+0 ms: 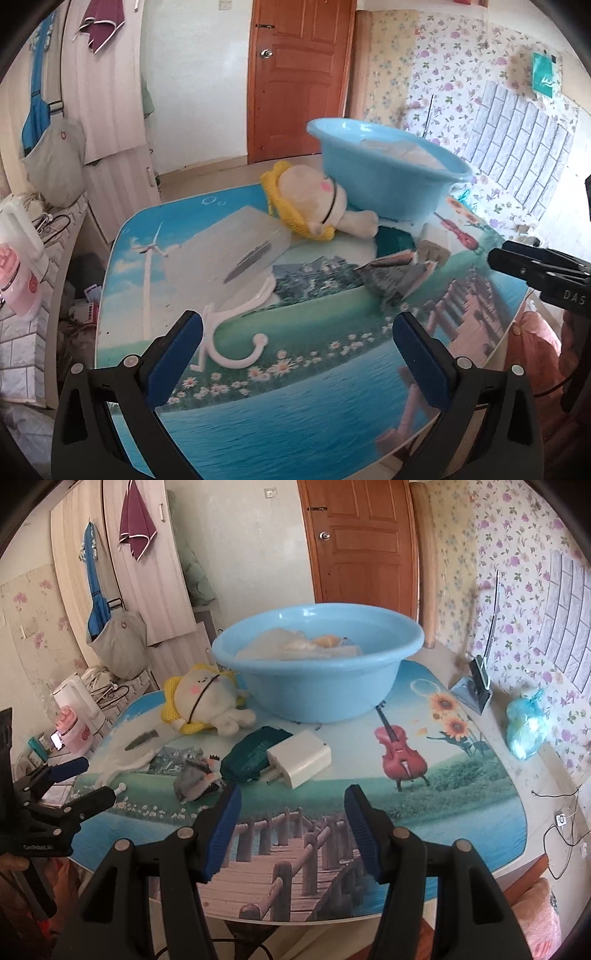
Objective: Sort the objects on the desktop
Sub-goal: 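Grasp the white plastic hook with the left tool while the right tool grasps the grey patterned packet, then lift the hook with the left tool while the right tool lifts the packet toward the basin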
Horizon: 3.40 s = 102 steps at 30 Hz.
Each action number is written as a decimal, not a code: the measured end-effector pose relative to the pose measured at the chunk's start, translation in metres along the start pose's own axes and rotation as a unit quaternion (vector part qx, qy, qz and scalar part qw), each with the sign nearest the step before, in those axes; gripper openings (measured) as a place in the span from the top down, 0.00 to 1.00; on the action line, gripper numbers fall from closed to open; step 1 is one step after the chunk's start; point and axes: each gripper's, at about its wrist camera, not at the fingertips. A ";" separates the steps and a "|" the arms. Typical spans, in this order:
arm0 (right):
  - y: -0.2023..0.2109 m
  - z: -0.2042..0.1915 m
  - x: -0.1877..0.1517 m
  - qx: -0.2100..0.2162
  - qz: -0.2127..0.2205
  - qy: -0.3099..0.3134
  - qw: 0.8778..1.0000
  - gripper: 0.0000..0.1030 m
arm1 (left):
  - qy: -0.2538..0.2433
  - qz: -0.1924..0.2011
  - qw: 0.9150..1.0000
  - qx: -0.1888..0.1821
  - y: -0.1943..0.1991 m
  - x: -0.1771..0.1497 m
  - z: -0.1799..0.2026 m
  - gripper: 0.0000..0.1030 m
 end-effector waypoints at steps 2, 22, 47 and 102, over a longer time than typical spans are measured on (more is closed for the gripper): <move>-0.001 0.001 0.000 0.006 -0.003 -0.004 1.000 0.44 | 0.007 -0.011 1.000 0.007 -0.006 -0.003 -0.007 0.00; -0.038 -0.033 0.004 0.045 -0.027 0.010 0.999 0.44 | 0.010 -0.057 0.998 0.013 -0.046 -0.007 -0.038 0.21; -0.088 -0.066 0.000 0.049 -0.077 0.068 0.993 0.61 | -0.041 -0.042 0.998 -0.017 -0.036 -0.010 -0.019 0.54; -0.029 0.004 -0.035 -0.013 -0.048 0.039 0.998 0.49 | -0.061 -0.020 0.998 -0.006 -0.021 -0.020 0.040 0.47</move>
Point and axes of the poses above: each gripper's, at about its wrist camera, not at the fingertips, and y roughly against the way its jaws point, z to its right, x to its top, and after that the axes turned 12 degrees about x, right-handed
